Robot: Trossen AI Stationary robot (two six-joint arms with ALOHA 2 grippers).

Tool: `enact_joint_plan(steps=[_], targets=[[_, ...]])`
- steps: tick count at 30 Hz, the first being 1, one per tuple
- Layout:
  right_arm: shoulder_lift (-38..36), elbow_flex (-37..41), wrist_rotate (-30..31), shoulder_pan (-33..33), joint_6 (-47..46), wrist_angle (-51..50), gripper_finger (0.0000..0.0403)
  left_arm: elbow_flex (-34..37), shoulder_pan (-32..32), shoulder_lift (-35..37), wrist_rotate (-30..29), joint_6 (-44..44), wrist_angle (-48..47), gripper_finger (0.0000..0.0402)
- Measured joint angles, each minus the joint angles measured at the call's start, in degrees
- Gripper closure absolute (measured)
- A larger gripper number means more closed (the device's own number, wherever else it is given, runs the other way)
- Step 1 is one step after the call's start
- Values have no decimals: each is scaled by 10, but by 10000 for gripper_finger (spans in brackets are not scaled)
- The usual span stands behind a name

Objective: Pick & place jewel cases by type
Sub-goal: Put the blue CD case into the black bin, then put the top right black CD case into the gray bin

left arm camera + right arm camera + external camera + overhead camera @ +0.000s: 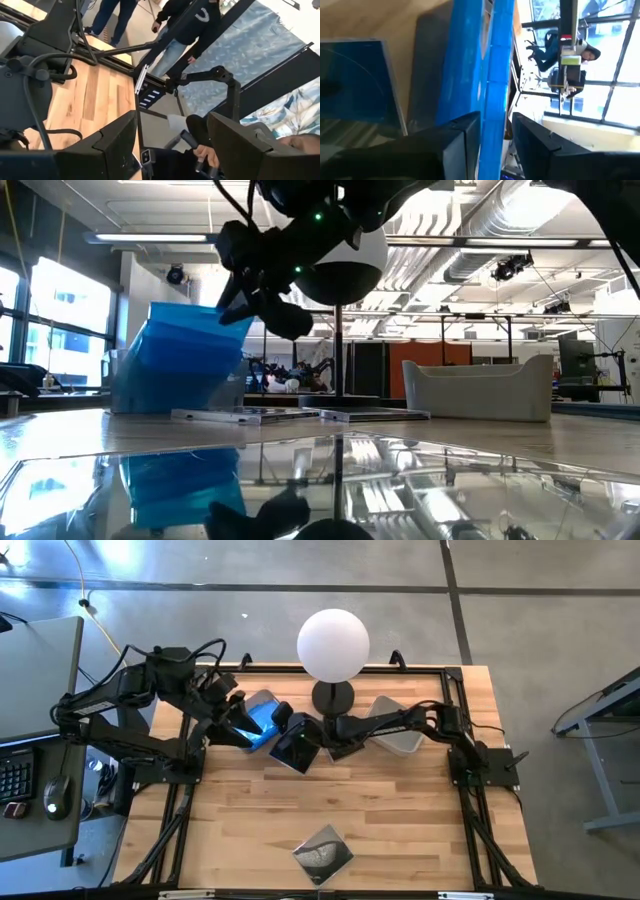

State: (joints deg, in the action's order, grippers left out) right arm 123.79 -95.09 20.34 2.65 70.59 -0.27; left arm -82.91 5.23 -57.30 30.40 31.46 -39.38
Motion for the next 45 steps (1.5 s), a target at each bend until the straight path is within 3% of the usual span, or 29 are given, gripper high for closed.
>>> enact_joint_plan(steps=[11, 15, 20, 24, 30, 39, 45], targets=[[0, 0, 40, -47, -44, 13, 280, 0, 0, 0, -2, -4, -12, 160], [0, 0, 88, -66, -36, 4, 280, 1, 0, 0, -23, -4, -24, 160], [-2, 0, 184, -88, -35, -46, 281, 1, 0, 0, -49, -17, -57, 160], [-22, 0, 183, -101, -50, -143, 281, 1, 0, 0, -82, -19, -85, 160], [-89, 0, 226, -117, -164, -253, 284, 1, 0, 1, -121, -35, -121, 160], [-194, 0, 214, -153, -323, -475, 304, 2, 0, 1, -186, -58, -190, 160], [-222, 7, 165, -163, -462, -573, 316, 2, 0, 1, -253, -58, -221, 160]])
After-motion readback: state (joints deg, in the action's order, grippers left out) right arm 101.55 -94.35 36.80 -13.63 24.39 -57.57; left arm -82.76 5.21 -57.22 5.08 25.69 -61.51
